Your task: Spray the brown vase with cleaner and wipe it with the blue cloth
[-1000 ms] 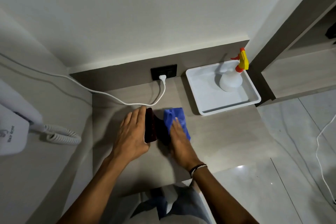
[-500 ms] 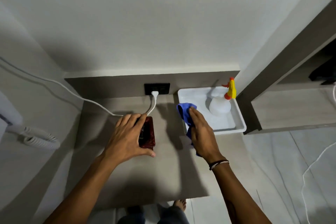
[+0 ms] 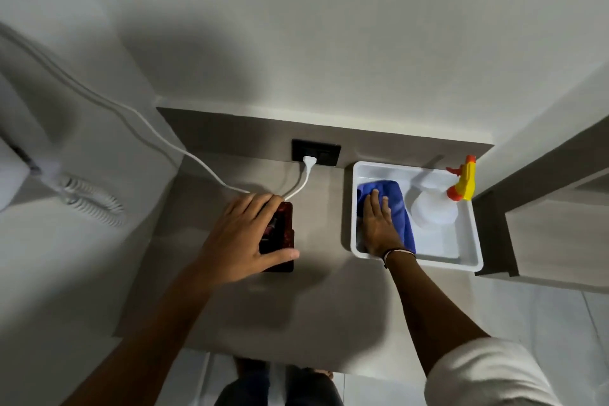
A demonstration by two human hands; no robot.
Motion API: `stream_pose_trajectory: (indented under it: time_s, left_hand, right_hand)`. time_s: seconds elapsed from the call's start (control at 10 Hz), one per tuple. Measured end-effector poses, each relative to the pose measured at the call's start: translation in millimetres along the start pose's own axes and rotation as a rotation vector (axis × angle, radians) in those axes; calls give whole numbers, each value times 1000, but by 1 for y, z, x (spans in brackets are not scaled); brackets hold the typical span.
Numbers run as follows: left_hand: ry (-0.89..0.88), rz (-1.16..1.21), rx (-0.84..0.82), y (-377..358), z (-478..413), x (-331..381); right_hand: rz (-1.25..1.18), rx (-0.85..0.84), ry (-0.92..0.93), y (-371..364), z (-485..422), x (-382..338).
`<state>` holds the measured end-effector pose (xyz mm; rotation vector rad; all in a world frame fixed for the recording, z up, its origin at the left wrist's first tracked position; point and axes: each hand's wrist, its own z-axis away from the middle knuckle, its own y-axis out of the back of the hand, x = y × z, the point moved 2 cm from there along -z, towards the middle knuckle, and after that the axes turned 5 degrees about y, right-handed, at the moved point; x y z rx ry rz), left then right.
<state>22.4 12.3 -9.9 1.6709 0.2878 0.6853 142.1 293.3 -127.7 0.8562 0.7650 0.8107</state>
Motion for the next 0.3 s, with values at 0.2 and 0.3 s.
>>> stream_pose_trajectory:
  time_s: [0.2, 0.3]
  left_hand:
    - [-14, -52, -1, -2, 0, -3]
    - [14, -66, -46, -2, 2, 1]
  right_hand:
    - [-29, 102, 25, 3, 3, -3]
    - [-111, 280, 11, 12, 18, -8]
